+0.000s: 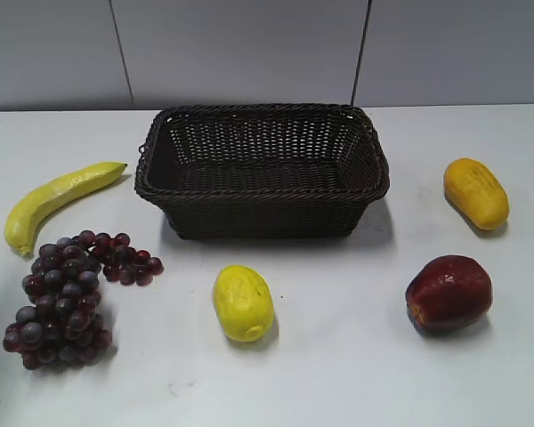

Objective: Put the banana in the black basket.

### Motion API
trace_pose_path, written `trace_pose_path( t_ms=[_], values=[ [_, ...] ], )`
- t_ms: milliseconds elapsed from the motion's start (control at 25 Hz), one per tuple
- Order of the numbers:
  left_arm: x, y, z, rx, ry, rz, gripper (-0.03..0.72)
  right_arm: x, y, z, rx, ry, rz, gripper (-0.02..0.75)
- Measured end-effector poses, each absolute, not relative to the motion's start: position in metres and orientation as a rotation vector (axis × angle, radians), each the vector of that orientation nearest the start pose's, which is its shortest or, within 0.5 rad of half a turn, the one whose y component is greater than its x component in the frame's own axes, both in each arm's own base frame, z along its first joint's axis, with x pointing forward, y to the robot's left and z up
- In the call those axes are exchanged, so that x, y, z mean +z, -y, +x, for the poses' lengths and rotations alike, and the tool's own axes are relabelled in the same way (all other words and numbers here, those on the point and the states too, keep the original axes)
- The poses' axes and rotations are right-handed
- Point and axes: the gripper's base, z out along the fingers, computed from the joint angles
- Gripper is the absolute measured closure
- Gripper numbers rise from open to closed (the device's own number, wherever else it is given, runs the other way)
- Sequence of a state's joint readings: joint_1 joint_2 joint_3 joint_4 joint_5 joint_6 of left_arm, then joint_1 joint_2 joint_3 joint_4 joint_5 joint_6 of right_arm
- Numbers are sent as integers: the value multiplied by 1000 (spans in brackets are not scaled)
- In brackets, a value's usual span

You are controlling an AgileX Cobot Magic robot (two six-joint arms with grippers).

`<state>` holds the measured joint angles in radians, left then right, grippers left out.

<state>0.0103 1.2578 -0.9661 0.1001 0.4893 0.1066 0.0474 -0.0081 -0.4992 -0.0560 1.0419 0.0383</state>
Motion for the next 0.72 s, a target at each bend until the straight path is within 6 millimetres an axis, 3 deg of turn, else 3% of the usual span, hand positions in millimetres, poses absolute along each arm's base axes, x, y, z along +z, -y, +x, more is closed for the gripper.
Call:
trace_pose_path(
  t_ms=[280, 520, 720],
  values=[
    [291, -6, 335, 176, -2459, 285, 194, 279, 5, -5, -12, -2017, -7, 186],
    [258, 17, 377, 78, -2602, 477, 91, 279, 5, -5, -12, -2017, -7, 186],
    [228, 37, 407, -72, -2716, 593, 71, 279, 5, -5, -12, -2017, -7, 186]
  ],
)
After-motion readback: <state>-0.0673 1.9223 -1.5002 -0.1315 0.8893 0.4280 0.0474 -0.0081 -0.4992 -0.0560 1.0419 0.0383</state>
